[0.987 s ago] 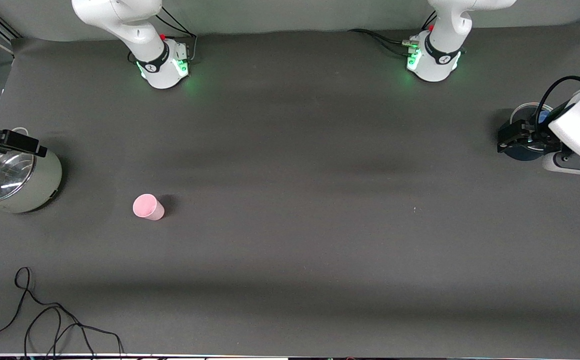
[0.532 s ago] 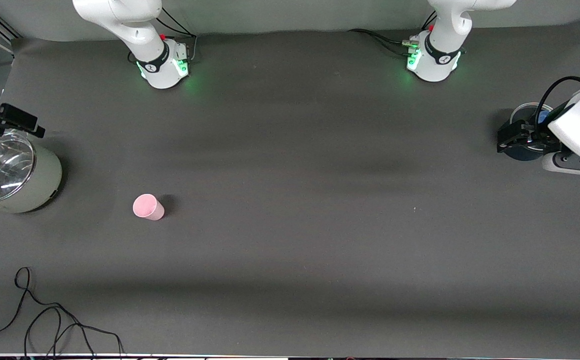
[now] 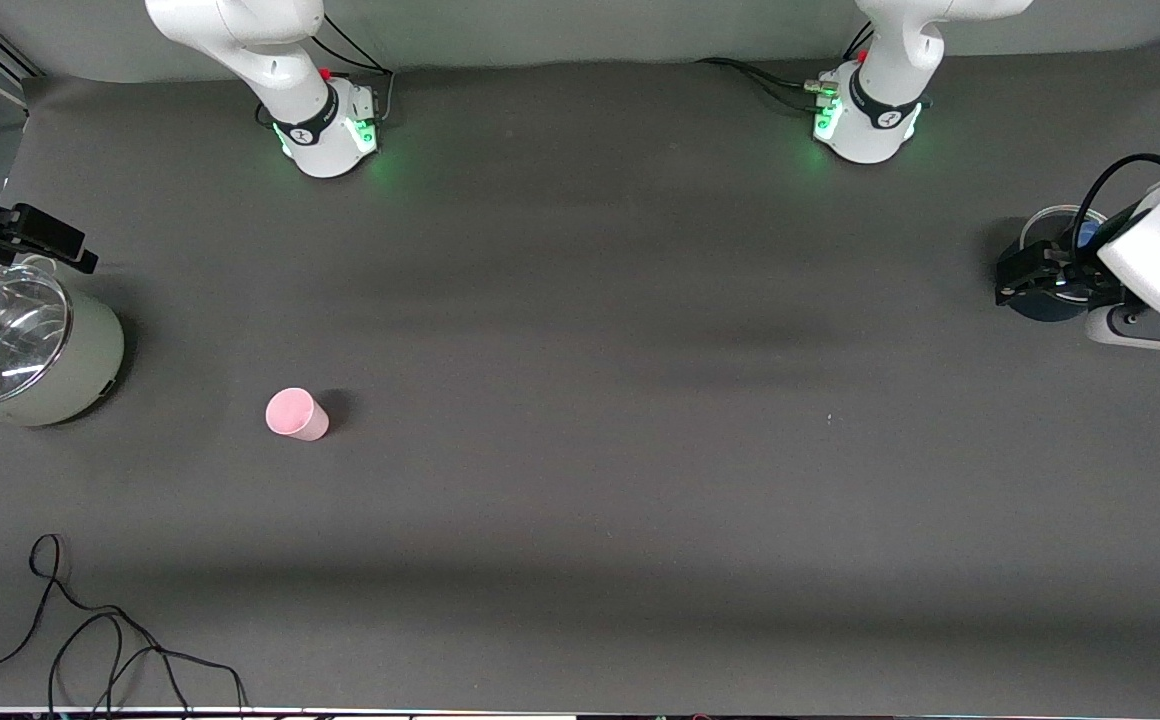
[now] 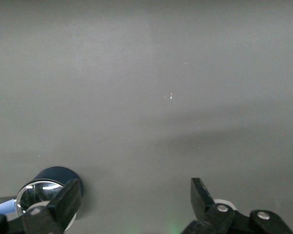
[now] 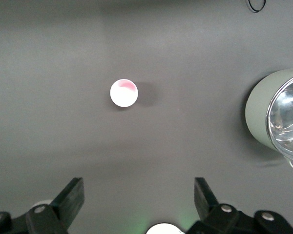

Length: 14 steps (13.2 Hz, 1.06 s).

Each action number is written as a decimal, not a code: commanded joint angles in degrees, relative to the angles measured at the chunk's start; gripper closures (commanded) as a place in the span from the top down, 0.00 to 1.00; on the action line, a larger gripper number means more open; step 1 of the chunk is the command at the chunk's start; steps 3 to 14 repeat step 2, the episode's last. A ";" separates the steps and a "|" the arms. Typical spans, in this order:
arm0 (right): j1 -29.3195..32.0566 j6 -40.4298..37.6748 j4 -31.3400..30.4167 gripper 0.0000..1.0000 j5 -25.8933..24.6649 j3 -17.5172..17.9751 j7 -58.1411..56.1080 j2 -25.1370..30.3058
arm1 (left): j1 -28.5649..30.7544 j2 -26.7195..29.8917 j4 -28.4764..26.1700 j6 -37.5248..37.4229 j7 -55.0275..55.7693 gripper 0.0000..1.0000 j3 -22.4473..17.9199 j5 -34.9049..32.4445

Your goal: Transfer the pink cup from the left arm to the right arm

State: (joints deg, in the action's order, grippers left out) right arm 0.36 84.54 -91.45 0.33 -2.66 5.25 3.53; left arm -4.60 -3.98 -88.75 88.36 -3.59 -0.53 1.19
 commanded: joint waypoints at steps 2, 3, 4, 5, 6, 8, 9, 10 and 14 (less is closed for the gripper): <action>0.52 0.89 -0.83 1.00 -0.07 0.46 -2.18 0.69 | 0.03 0.73 -0.73 0.06 -0.28 1.00 -0.18 -0.23; 0.52 0.89 -0.83 1.00 -0.07 0.46 -2.18 0.69 | 0.03 0.73 -0.73 0.06 -0.28 1.00 -0.18 -0.23; 0.52 0.89 -0.83 1.00 -0.07 0.46 -2.18 0.69 | 0.03 0.73 -0.73 0.06 -0.28 1.00 -0.18 -0.23; 0.52 0.89 -0.83 1.00 -0.07 0.46 -2.18 0.69 | 0.03 0.73 -0.73 0.06 -0.28 1.00 -0.18 -0.23; 0.52 0.89 -0.83 1.00 -0.07 0.46 -2.18 0.69 | 0.03 0.73 -0.73 0.06 -0.28 1.00 -0.18 -0.23; 0.52 0.89 -0.83 1.00 -0.07 0.46 -2.18 0.69 | 0.03 0.73 -0.73 0.06 -0.28 1.00 -0.18 -0.23; 0.52 0.89 -0.83 1.00 -0.07 0.46 -2.18 0.69 | 0.03 0.73 -0.73 0.06 -0.28 1.00 -0.18 -0.23; 0.52 0.89 -0.83 1.00 -0.07 0.46 -2.18 0.69 | 0.03 0.73 -0.73 0.06 -0.28 1.00 -0.18 -0.23; 0.52 0.89 -0.83 1.00 -0.07 0.46 -2.18 0.69 | 0.03 0.73 -0.73 0.06 -0.28 1.00 -0.18 -0.23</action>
